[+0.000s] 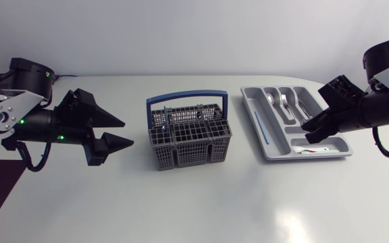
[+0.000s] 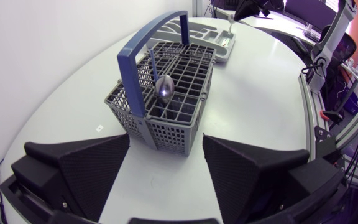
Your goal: Unload the cutlery basket into the drawer organizer.
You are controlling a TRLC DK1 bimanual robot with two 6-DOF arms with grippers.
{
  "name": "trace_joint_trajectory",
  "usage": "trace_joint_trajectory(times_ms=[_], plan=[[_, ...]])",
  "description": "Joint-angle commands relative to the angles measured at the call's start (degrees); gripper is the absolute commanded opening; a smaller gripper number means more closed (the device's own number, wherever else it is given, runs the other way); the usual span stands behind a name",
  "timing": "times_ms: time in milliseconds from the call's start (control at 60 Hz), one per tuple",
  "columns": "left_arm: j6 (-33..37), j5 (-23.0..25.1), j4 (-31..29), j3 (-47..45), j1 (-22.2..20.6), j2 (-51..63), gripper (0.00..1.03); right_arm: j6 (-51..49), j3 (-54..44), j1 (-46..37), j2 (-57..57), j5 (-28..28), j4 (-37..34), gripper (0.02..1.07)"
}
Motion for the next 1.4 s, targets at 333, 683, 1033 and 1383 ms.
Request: trace_joint_trajectory(times_ms=[333,683,1033,1383], plan=[[-0.44,0.38,-0.91,0.85,-0.26,-0.85,0.99,-8.27,-0.56,-3.68,13.26,12.05,8.5,0.08],[-0.35,0.38,-1.0,1.03,-0.43,-0.59,0.99,-10.21,-0.56,-4.82,22.58,20.13,15.0,0.08],[-0.26,0.38,-1.09,0.94,-0.17,-0.59,0.99,-8.89,-2.4,-1.31,17.83,21.36,15.97,0.84],[0.17,0.47,-1.0,-0.03,0.01,-0.67,0.99,7.19,3.75,11.61,1.48,9.5,0.94,0.94]])
